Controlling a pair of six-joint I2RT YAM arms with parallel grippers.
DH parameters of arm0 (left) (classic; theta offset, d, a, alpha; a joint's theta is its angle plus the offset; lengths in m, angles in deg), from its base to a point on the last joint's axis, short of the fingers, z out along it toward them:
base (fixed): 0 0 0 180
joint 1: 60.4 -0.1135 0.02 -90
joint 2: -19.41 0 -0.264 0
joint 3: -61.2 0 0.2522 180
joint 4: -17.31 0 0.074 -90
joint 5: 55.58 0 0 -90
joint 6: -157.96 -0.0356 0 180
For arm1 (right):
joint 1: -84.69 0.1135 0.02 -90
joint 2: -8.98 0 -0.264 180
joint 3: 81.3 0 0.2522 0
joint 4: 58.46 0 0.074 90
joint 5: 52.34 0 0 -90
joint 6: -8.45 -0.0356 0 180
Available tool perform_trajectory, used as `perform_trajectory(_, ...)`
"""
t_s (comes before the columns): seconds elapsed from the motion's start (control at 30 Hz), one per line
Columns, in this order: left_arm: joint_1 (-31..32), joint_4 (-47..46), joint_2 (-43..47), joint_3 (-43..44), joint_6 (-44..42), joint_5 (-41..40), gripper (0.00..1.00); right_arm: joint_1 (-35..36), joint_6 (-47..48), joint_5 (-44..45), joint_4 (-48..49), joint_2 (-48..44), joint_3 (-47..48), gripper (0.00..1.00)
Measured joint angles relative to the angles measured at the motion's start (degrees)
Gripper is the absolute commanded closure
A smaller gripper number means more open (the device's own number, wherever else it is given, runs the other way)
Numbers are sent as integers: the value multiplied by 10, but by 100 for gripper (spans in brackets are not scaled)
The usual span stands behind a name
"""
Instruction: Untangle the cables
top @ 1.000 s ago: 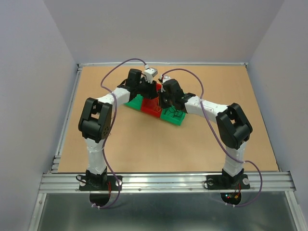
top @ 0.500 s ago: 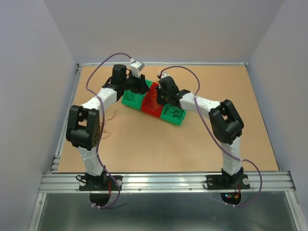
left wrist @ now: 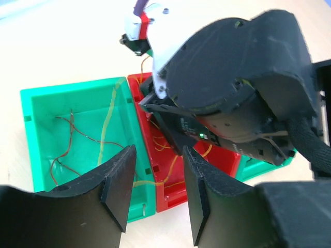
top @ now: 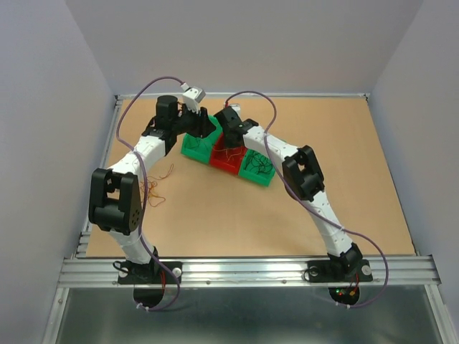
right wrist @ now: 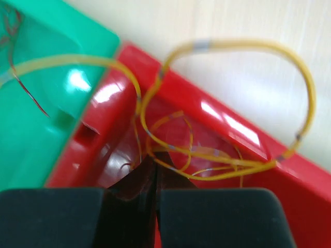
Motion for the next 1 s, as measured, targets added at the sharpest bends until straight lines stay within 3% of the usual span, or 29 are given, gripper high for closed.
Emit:
perform_trajectory(0.07, -1, -5, 1, -1, 0, -6, 48, 0, -2, 10, -14, -7, -7, 99)
perform_trajectory(0.33, -3, -12, 1, -4, 2, -7, 43, -1, 0, 15, 2, -151, -220, 100)
perform_trajectory(0.77, 15, 29, -92, 24, -7, 10, 38, -4, 6, -2, 34, -150, -225, 99)
perform_trajectory(0.87, 19, 48, -105, 29, -8, 11, 41, -4, 6, -2, 34, -148, -225, 99)
perform_trajectory(1.0, 27, 66, -114, 43, -12, 10, 59, -4, 6, -2, 35, -148, -225, 100)
